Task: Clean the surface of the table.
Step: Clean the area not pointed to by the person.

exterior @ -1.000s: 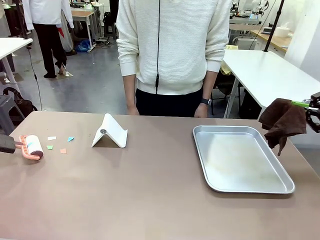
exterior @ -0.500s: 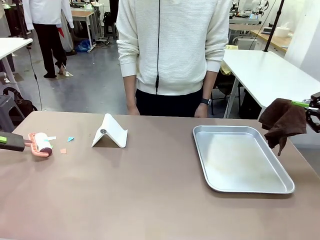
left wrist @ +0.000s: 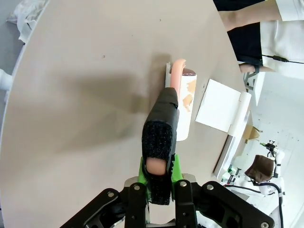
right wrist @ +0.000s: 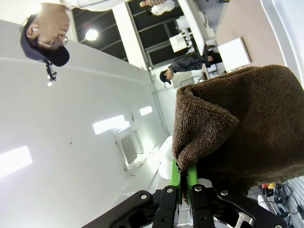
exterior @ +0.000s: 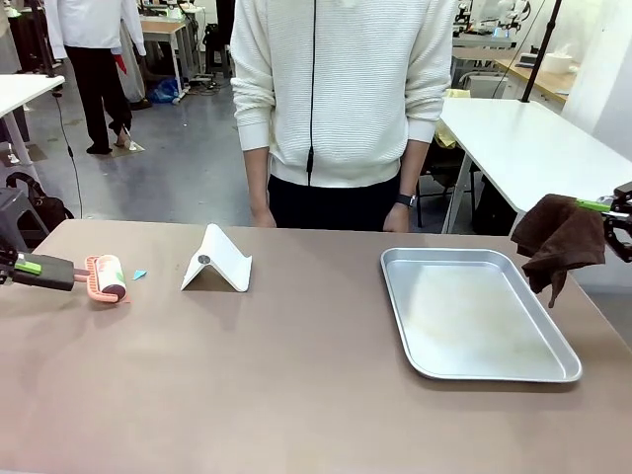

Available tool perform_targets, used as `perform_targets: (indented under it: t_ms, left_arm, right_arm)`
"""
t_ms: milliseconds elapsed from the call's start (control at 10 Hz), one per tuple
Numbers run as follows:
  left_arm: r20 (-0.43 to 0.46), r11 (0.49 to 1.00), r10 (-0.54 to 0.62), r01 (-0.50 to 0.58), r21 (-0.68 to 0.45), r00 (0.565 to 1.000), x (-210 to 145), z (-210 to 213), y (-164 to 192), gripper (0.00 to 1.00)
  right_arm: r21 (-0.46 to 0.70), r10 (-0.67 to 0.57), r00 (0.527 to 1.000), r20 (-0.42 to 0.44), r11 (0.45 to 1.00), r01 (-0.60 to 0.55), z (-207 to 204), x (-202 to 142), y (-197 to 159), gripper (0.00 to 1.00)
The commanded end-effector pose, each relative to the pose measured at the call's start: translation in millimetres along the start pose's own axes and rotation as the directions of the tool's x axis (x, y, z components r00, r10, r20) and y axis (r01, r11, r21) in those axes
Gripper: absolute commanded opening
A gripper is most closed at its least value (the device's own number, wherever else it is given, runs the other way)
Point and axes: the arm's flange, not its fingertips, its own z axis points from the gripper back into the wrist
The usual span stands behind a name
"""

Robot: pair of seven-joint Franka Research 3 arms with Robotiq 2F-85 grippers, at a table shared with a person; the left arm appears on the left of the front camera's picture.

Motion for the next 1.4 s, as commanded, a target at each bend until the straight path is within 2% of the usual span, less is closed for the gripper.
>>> perform_targets:
  t_ms: [0, 800, 1300]
  left_arm:
    - [0.018, 0.995, 0.047, -0.049, 0.082, 0.999, 15, -19, 9, 0.21]
    - [-0.013, 0.986, 0.094, -0.091, 0.142, 0.995, 38, -68, -34, 0.21]
    - [-0.022, 0.996, 0.049, -0.048, 0.078, 0.999, 42, -66, -39, 0.21]
  right_arm:
    - [0.004, 0.006, 1.000, -0.011, 1.000, -0.006, 1, -5, 4, 0.06]
    - [0.004, 0.006, 1.000, -0.011, 1.000, -0.006, 1, -5, 4, 0.06]
    - [0.004, 0.006, 1.000, -0.011, 1.000, -0.006, 1, -5, 4, 0.06]
